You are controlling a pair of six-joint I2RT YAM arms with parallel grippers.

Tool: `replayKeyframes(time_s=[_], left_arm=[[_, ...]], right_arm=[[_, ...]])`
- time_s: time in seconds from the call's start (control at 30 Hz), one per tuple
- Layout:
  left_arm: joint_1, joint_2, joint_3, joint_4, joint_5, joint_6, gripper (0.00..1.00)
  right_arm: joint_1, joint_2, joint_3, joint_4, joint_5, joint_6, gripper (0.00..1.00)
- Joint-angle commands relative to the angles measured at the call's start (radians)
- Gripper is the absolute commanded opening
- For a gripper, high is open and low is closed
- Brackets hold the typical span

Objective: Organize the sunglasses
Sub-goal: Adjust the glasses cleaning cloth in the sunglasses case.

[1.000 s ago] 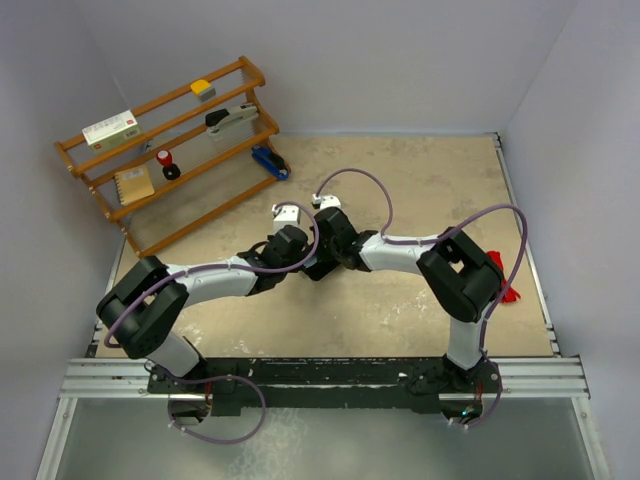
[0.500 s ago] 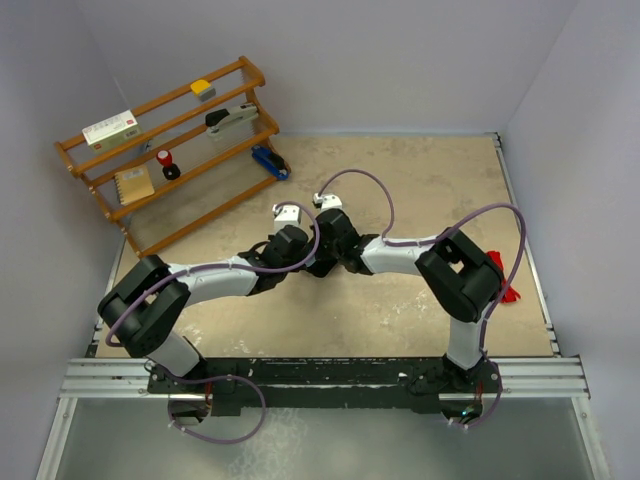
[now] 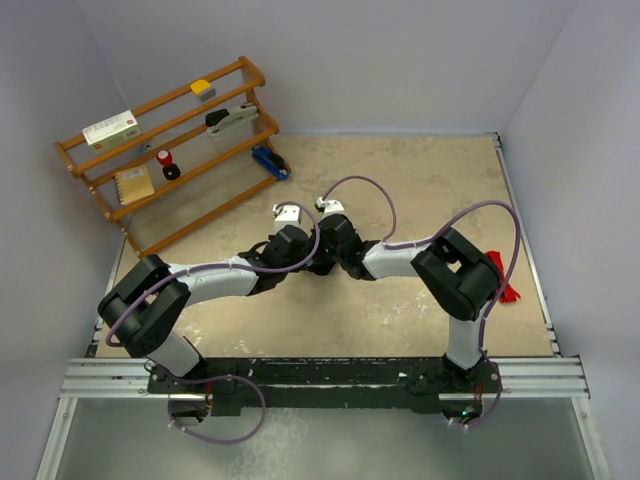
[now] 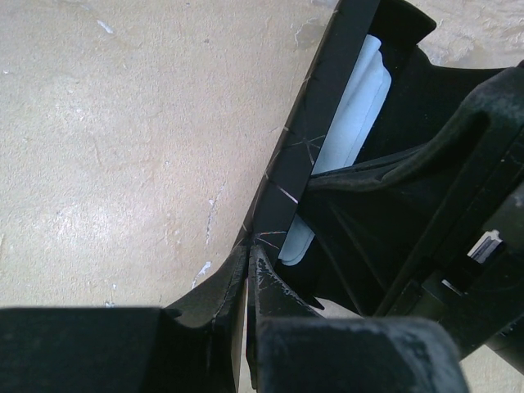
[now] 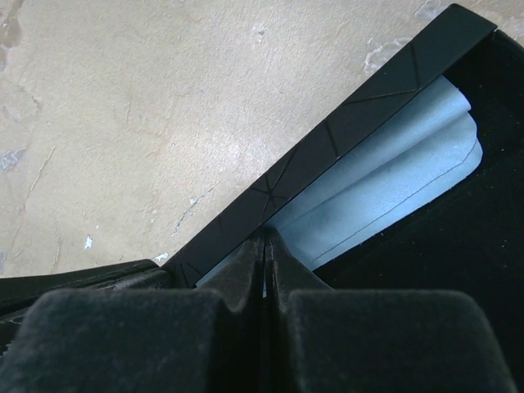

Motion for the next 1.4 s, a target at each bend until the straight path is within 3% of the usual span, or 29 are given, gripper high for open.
replayKeyframes(time_s=[0.0, 0.5, 1.03, 1.37], left_arm=[[-0.004, 0.016, 0.005, -0.010, 0.014, 0.000, 0.00], [-0.004, 0.036, -0.008, -0.009, 0.003, 0.008, 0.00], [-0.008, 0.004, -0.036, -0.023, 0.021, -0.003, 0.00], [-0.019, -0.008, -0.053, -0.018, 0.021, -0.013, 0.00]], right_arm=[[0.002, -0.021, -0.025, 0.079, -0.012, 0.020, 0.00], [-0.016, -0.181, -0.150, 0.047, 0.125, 0.064, 0.00], [-0.081, -0.109, -0.227, 0.303, -0.051, 0.193, 0.00], [-0.085, -0.068, -0.205, 0.315, -0.075, 0.222, 0.00]])
